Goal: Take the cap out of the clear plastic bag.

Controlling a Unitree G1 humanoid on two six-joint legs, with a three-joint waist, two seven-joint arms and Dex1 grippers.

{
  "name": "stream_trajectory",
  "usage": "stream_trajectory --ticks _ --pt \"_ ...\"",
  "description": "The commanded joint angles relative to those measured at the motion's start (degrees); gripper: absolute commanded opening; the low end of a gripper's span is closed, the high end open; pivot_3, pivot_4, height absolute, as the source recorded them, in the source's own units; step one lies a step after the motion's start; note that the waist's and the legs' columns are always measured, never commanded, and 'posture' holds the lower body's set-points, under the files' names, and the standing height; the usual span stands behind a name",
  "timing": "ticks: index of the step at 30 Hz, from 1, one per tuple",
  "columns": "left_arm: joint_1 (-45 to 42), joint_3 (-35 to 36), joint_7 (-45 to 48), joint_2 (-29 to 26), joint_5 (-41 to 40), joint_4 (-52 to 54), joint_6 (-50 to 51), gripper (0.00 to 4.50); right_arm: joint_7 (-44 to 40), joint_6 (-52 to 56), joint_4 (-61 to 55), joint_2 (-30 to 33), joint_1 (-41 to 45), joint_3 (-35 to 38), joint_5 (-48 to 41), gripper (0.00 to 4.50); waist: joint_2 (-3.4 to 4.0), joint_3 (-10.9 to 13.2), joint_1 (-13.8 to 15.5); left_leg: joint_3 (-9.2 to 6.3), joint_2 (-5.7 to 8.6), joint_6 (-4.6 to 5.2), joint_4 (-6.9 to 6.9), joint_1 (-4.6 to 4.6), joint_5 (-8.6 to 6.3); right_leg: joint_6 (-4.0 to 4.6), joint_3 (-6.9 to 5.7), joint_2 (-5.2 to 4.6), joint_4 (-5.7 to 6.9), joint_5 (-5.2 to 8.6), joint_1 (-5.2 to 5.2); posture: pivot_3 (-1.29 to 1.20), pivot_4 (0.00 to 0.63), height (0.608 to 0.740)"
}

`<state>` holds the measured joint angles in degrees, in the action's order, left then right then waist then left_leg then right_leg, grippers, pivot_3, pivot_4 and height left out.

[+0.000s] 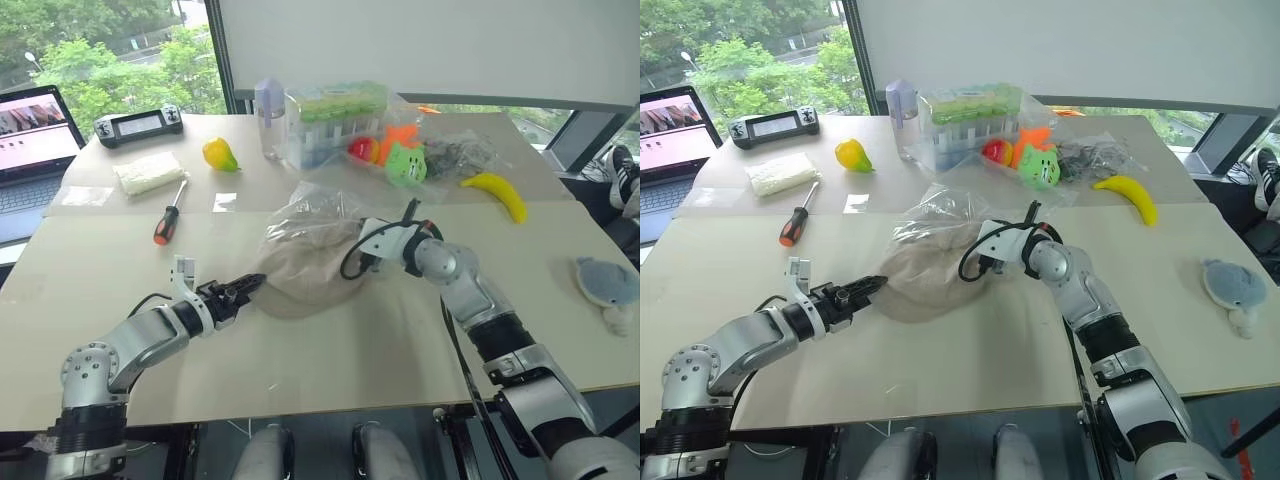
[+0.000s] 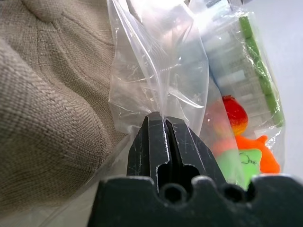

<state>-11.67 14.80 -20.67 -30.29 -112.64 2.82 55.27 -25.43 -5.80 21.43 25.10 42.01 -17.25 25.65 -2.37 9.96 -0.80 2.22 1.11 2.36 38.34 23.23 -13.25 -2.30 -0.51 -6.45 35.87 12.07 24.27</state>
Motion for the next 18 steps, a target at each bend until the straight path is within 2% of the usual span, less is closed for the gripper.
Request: stream_trajectory --ticks 1,7,10,14,15,16,17,18 --pt "-0.1 0.2 0.1 0.8 -0.4 1.6 0.1 0.04 0.3 0.1 -2.2 0.4 0.9 1.6 -1.0 0.0 0.0 0.0 0.0 0.0 0.01 0.01 0.01 0.0 0.0 0.0 0.0 -0.01 0.0 0.0 -0.01 0.0 0.15 0.738" --pt "-2.8 5.1 1.7 6.4 -0.4 5.5 4.6 0.01 -1.1 -1.1 -2.5 -0.3 0.9 0.5 -1.3 0.0 0.0 0.0 0.1 0.0 0.0 0.01 0.03 -0.01 0.0 0.0 -0.02 0.01 -0.01 0.0 -0.04 0.0 0.15 0.738" --pt "-3.3 5.9 1.9 6.6 -0.4 8.5 6.7 0.01 -1.8 -1.9 -2.6 -1.0 0.8 -0.2 -1.4 0.0 -0.01 0.0 0.1 -0.01 -0.01 0.02 0.05 0.03 0.0 0.0 -0.04 0.03 -0.02 0.0 -0.03 0.0 0.15 0.738" --pt "-2.5 4.6 3.0 4.2 -0.4 13.0 7.9 0.01 -2.4 -3.1 -2.0 -1.9 0.9 -1.0 -1.0 0.0 -0.01 0.0 -0.1 0.0 0.0 0.01 0.05 0.02 0.0 0.0 -0.02 0.03 0.0 0.0 -0.02 0.0 0.15 0.738" --pt "-2.3 4.1 4.8 3.4 -0.4 14.2 8.1 0.01 -2.3 -3.2 -1.7 -2.0 1.0 -1.0 -0.9 0.0 -0.01 0.0 -0.1 0.0 -0.01 0.01 0.05 0.02 0.0 0.0 -0.01 0.04 0.0 0.0 -0.02 0.0 0.15 0.738" --pt "-1.7 3.0 8.6 0.0 -0.4 15.6 9.5 0.01 -2.2 -3.4 -1.4 -2.1 1.2 -1.1 -0.8 0.0 -0.01 0.0 -0.1 0.0 -0.01 0.01 0.05 0.01 0.0 0.0 -0.01 0.04 -0.01 0.0 -0.03 0.0 0.15 0.738" --pt "-0.9 2.0 12.5 -3.7 -0.4 17.0 10.7 0.01 -2.1 -3.5 -1.1 -2.2 1.4 -1.1 -0.8 0.0 -0.01 0.0 -0.2 0.0 -0.01 0.01 0.05 0.01 0.0 0.0 -0.01 0.05 0.0 0.0 -0.02 0.0 0.15 0.738" --pt "0.0 1.5 18.2 -9.7 -0.4 19.1 12.3 0.01 -2.0 -3.8 -0.7 -2.3 1.7 -1.2 -0.7 0.0 -0.01 0.0 -0.2 0.0 -0.04 0.0 0.05 0.03 0.0 0.0 -0.01 0.09 0.0 0.0 -0.01 0.0 0.15 0.738"
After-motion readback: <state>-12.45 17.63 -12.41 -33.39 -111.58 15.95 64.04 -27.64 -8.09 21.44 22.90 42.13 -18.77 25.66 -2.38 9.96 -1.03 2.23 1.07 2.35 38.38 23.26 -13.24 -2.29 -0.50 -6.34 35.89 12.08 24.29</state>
